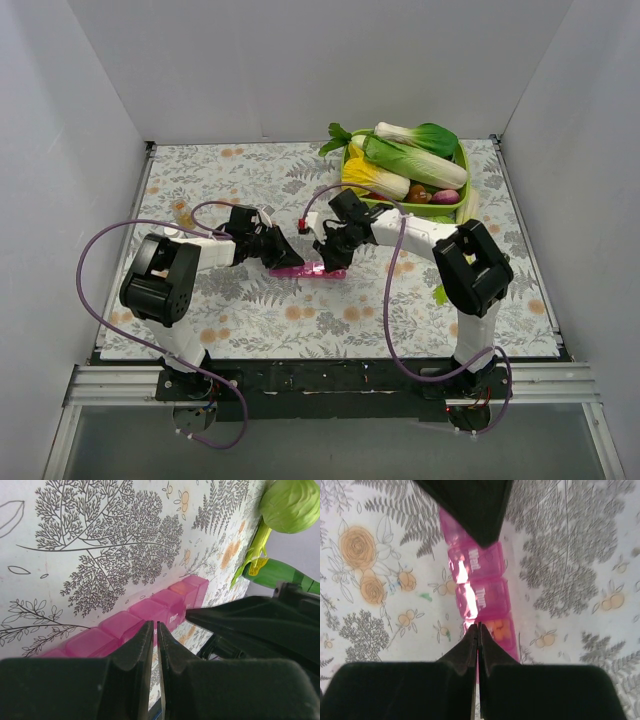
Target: Sort the pills into containers
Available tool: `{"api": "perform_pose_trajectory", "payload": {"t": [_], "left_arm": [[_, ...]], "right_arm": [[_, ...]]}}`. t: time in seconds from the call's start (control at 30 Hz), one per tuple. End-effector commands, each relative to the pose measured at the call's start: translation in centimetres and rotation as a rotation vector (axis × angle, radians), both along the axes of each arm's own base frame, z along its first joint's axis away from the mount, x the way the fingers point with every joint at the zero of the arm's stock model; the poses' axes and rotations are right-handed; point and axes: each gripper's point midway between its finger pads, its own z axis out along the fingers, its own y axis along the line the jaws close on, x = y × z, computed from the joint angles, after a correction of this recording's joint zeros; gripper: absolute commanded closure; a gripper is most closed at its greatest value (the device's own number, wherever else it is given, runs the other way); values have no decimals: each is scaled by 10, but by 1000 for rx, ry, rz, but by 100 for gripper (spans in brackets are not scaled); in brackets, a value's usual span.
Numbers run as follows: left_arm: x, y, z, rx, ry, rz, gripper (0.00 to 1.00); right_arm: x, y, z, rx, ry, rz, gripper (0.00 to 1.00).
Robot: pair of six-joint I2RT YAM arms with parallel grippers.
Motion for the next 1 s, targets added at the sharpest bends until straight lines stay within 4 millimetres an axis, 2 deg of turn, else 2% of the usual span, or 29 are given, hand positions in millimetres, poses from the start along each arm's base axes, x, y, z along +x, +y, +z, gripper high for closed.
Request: {"api": "perform_pose_trajectory", "payload": {"t": [0.0, 0.07, 0.17, 0.27, 0.37, 0.4, 0.47, 0.5, 0.57, 0.6, 0.63, 0.67, 0.7, 0.73, 0.77, 0.8, 0.83, 0.87, 0.9, 0.97], "left_arm": [[-13, 16, -39, 121, 80, 33, 91], [-14, 16, -39, 118, 81, 31, 91], [-14, 16, -40, 117, 84, 31, 91], [-12, 14, -36, 107, 76, 33, 91], [-4, 10, -20, 81, 48, 35, 91], [-2, 8, -14, 66, 40, 32, 90], [8, 3, 11, 34, -8, 37, 87], [11, 1, 21, 20, -28, 37, 83], [17, -2, 48, -12, -78, 43, 77], [23, -4, 63, -26, -112, 44, 70], [24, -6, 76, -48, -139, 32, 68], [25, -6, 96, -66, -179, 33, 64], [29, -6, 112, -83, -221, 29, 61], [28, -5, 126, -96, -260, 22, 54], [27, -2, 149, -110, -327, 23, 51], [30, 4, 167, -103, -404, 19, 48], [30, 9, 180, -93, -462, 18, 38], [28, 20, 203, -59, -546, 52, 33], [27, 28, 215, -26, -622, 54, 25], [22, 42, 241, 14, -726, 94, 2]], "right_arm": [[-15, -14, -47, -122, 98, 1, 99], [-15, -15, -49, -131, 98, -2, 99], [-12, -12, -34, -98, 74, -1, 99], [-8, -4, -7, -42, 52, 11, 99], [0, 2, 32, 28, -12, 25, 99], [2, 3, 51, 55, -48, 26, 99], [9, 1, 74, 86, -103, 21, 98], [12, -1, 93, 111, -147, 12, 95], [20, -10, 113, 131, -203, -13, 89], [22, -16, 132, 151, -255, -25, 87], [26, -22, 142, 163, -288, -39, 84], [28, -28, 150, 169, -322, -41, 74], [27, -37, 172, 195, -384, -52, 68], [29, -45, 183, 206, -425, -68, 60], [31, -50, 192, 226, -469, -78, 35], [26, -60, 220, 265, -546, -93, 22], [31, -72, 233, 281, -581, -133, 10], [34, -78, 250, 320, -626, -177, 2], [31, -91, 267, 368, -626, -268, 2], [44, -116, 283, 377, -617, -441, 2]]}}
